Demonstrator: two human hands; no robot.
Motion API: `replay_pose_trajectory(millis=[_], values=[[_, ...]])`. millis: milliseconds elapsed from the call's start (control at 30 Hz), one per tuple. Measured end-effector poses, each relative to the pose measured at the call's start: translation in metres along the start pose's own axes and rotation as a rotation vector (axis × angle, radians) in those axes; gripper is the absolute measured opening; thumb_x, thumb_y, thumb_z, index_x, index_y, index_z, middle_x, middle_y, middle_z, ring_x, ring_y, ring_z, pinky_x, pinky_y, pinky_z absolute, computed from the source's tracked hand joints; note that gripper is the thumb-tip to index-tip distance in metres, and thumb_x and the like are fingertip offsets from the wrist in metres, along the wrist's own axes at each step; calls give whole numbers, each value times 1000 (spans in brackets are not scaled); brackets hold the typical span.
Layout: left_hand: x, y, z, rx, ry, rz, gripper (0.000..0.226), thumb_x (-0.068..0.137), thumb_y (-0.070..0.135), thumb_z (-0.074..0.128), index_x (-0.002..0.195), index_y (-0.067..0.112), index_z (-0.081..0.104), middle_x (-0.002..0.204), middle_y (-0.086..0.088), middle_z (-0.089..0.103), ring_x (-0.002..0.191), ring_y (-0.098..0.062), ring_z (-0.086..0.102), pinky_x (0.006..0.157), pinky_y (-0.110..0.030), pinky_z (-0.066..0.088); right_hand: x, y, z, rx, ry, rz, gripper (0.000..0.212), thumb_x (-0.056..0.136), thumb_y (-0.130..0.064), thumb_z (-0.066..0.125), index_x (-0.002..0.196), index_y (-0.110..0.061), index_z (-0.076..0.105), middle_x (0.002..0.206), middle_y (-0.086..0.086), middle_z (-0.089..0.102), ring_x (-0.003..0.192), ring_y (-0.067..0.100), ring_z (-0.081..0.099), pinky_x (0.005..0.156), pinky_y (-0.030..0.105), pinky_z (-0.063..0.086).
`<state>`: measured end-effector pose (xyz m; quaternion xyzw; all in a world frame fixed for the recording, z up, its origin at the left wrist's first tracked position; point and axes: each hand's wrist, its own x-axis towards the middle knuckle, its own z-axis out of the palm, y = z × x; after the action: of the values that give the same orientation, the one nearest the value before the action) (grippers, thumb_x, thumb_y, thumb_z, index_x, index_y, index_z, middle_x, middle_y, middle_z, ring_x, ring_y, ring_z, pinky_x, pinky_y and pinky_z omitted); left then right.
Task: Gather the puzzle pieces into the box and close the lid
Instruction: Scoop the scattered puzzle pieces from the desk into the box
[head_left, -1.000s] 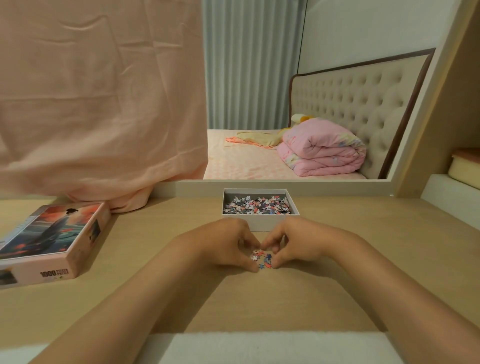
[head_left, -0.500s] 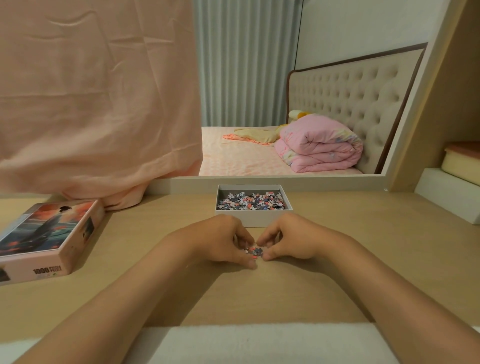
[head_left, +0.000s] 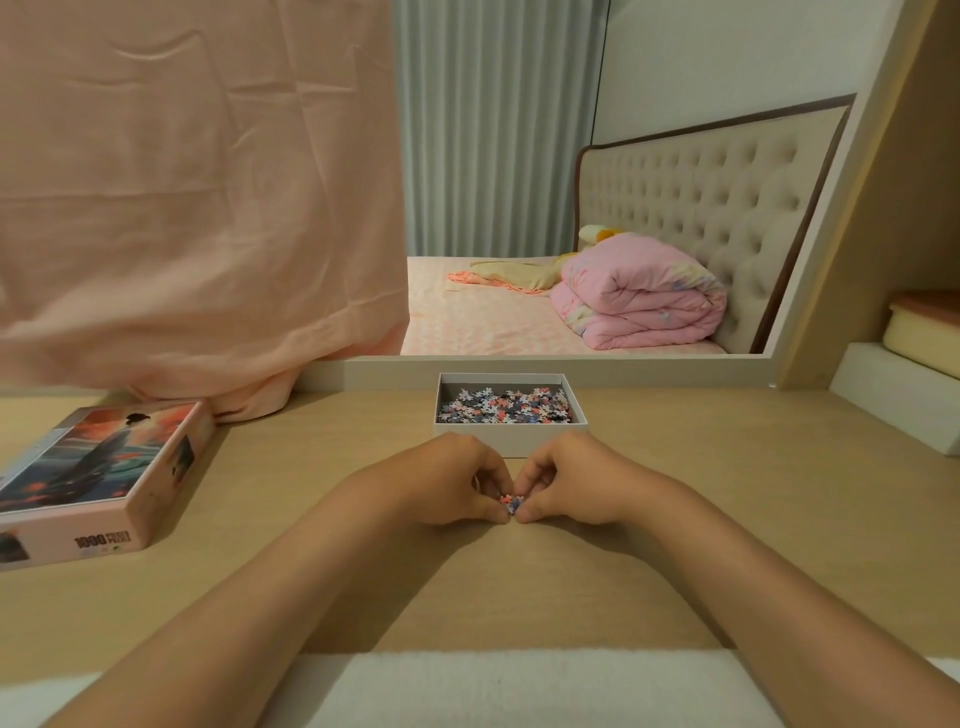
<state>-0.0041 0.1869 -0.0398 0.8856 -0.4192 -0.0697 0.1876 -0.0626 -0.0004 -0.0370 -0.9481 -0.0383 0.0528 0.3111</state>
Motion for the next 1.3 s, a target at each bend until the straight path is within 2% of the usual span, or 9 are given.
replay_pose_trajectory(millis=[133, 300, 500, 667, 767, 900, 1100, 1200, 1300], values=[[-1, 0, -1, 35, 25, 23, 18, 86, 38, 70, 103, 31, 72, 80, 18, 62, 70, 5, 55, 61, -10, 37, 0, 1, 1, 14, 6, 0, 19, 71, -23, 89, 80, -26, 72, 70, -10, 66, 64, 4, 58, 65, 18, 47], [-1, -4, -2, 16, 41, 57, 14, 83, 30, 73, 98, 30, 73, 86, 12, 70, 74, -1, 58, 64, -12, 41, 0, -1, 5, -12, 4, -1, 28, 75, -29, 86, 101, -25, 77, 71, -13, 64, 63, 1, 54, 63, 18, 42], [-2, -10, -1, -94, 64, 38, 17, 77, 25, 82, 91, 29, 73, 78, 13, 68, 67, 5, 56, 62, -10, 40, 2, -2, 12, -86, 95, -37, 2, 79, -34, 80, 80, -35, 78, 78, -15, 74, 79, 4, 67, 80, 34, 56], [-3, -15, -1, -187, 72, 34, 15, 77, 18, 81, 88, 26, 74, 79, 9, 72, 67, 6, 57, 63, -10, 43, 1, -4, 13, -100, 88, -82, 13, 80, -33, 80, 70, -37, 72, 76, -14, 72, 76, 3, 65, 78, 33, 56], [-3, -20, -2, -299, 96, 35, 14, 79, 12, 79, 87, 22, 74, 75, 6, 72, 63, 2, 59, 62, -14, 47, 2, -8, 10, -85, 112, -105, 6, 80, -31, 79, 76, -29, 75, 76, -10, 72, 71, 1, 62, 74, 28, 53], [7, -26, -19, -315, 262, 67, 13, 80, 13, 75, 83, 26, 74, 73, 11, 71, 65, 1, 57, 63, -14, 43, 10, -20, -9, 62, 221, -132, 10, 81, -21, 79, 73, -23, 74, 67, -10, 67, 53, -5, 51, 57, 15, 42], [45, -32, -42, -210, 429, 23, 9, 87, 21, 71, 93, 25, 76, 85, 13, 72, 75, -5, 63, 71, -25, 51, 56, -21, -41, -79, 341, -102, 6, 84, -31, 74, 80, -32, 79, 78, -7, 73, 76, 13, 65, 75, 35, 54], [58, -39, -38, -71, 367, -38, 17, 94, 28, 62, 103, 29, 76, 93, 10, 73, 79, -7, 63, 73, -32, 52, 71, -14, -41, -217, 262, -38, 14, 92, -35, 64, 95, -35, 78, 85, -6, 74, 82, 17, 66, 81, 40, 56], [57, -46, -36, -47, 359, -23, 20, 96, 26, 60, 108, 25, 75, 97, 4, 71, 78, -10, 58, 70, -28, 44, 74, -11, -40, -232, 247, -29, 21, 95, -37, 59, 109, -36, 74, 99, -9, 74, 91, 14, 65, 87, 39, 54]])
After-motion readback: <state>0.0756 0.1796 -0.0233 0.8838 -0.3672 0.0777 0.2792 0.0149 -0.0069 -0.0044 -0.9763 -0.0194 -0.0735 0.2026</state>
